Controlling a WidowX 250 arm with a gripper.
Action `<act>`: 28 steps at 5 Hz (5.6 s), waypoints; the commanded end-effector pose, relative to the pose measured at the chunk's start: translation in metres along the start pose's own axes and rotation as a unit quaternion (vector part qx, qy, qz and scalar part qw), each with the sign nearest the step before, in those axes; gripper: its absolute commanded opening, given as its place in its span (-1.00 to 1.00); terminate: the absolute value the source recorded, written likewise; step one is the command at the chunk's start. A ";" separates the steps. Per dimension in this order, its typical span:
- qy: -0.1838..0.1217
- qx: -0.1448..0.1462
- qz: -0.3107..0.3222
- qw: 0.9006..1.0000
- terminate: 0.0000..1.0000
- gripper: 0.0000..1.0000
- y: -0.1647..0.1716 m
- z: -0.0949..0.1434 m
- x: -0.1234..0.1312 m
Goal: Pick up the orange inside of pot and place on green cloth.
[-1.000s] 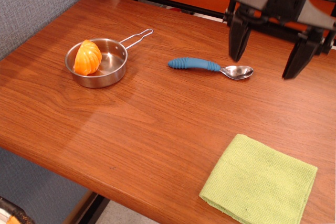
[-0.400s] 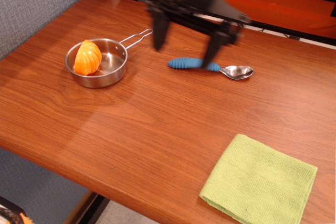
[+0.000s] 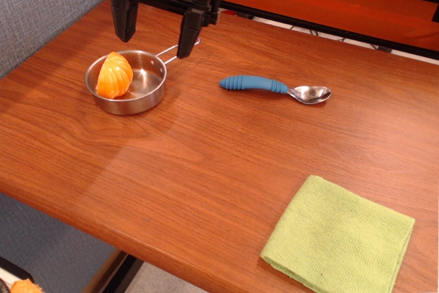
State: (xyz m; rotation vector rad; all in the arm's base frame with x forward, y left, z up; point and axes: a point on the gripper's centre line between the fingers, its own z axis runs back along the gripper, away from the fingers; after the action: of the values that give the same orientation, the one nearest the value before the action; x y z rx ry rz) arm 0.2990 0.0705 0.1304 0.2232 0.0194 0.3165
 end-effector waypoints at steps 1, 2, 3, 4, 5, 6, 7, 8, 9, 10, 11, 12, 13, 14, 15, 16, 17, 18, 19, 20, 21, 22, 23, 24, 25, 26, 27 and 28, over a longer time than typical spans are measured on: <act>-0.040 0.008 0.000 0.999 -1.00 1.00 0.041 -0.013 0.029; -0.042 -0.007 -0.008 0.999 -1.00 1.00 0.048 -0.026 0.035; -0.054 -0.005 -0.012 0.998 -1.00 1.00 0.051 -0.035 0.042; -0.063 -0.007 0.002 0.998 -1.00 1.00 0.055 -0.044 0.047; -0.064 -0.004 0.003 0.998 -1.00 1.00 0.054 -0.055 0.054; -0.065 -0.013 0.004 0.998 -1.00 1.00 0.052 -0.063 0.057; -0.069 -0.016 0.003 0.997 -1.00 1.00 0.050 -0.069 0.059; -0.071 -0.012 0.004 0.997 -1.00 1.00 0.053 -0.071 0.058; -0.064 -0.007 0.007 0.998 -1.00 1.00 0.060 -0.075 0.058; -0.057 -0.008 0.006 0.998 -1.00 1.00 0.062 -0.082 0.058; -0.060 -0.012 0.003 0.998 -1.00 1.00 0.061 -0.084 0.059; -0.064 -0.003 -0.001 0.998 -1.00 1.00 0.055 -0.083 0.060; -0.064 -0.002 0.001 0.998 -1.00 1.00 0.049 -0.081 0.062; -0.059 -0.009 0.003 0.998 -1.00 1.00 0.042 -0.086 0.064; -0.058 -0.009 -0.001 0.998 -1.00 1.00 0.038 -0.091 0.064; -0.058 -0.012 0.007 0.998 -1.00 1.00 0.042 -0.093 0.063; -0.053 -0.013 0.005 0.998 -1.00 1.00 0.040 -0.098 0.064; -0.051 -0.009 0.006 0.999 -1.00 1.00 0.037 -0.102 0.064; -0.052 -0.013 0.010 0.999 -1.00 1.00 0.038 -0.106 0.062; -0.053 -0.020 0.016 0.998 -1.00 1.00 0.040 -0.106 0.060; -0.049 -0.021 0.017 0.998 -1.00 1.00 0.040 -0.109 0.060; -0.048 -0.018 0.018 0.999 -1.00 -1.00 0.040 -0.109 0.059; -0.050 -0.011 0.025 0.998 -1.00 -1.00 0.046 -0.101 0.059; -0.064 0.006 0.036 0.997 -1.00 -1.00 0.053 -0.079 0.061; -0.091 0.010 0.045 0.995 -1.00 -1.00 0.057 -0.050 0.062; -0.112 0.018 0.056 0.992 -1.00 -1.00 0.060 -0.024 0.060; -0.122 0.009 0.039 0.992 -1.00 -1.00 0.047 -0.002 0.049; -0.127 -0.014 -0.006 0.992 -1.00 -1.00 0.016 0.012 0.028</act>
State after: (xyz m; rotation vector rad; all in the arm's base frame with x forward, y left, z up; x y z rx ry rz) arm 0.3271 0.0856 0.1235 0.2261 -0.1712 0.2576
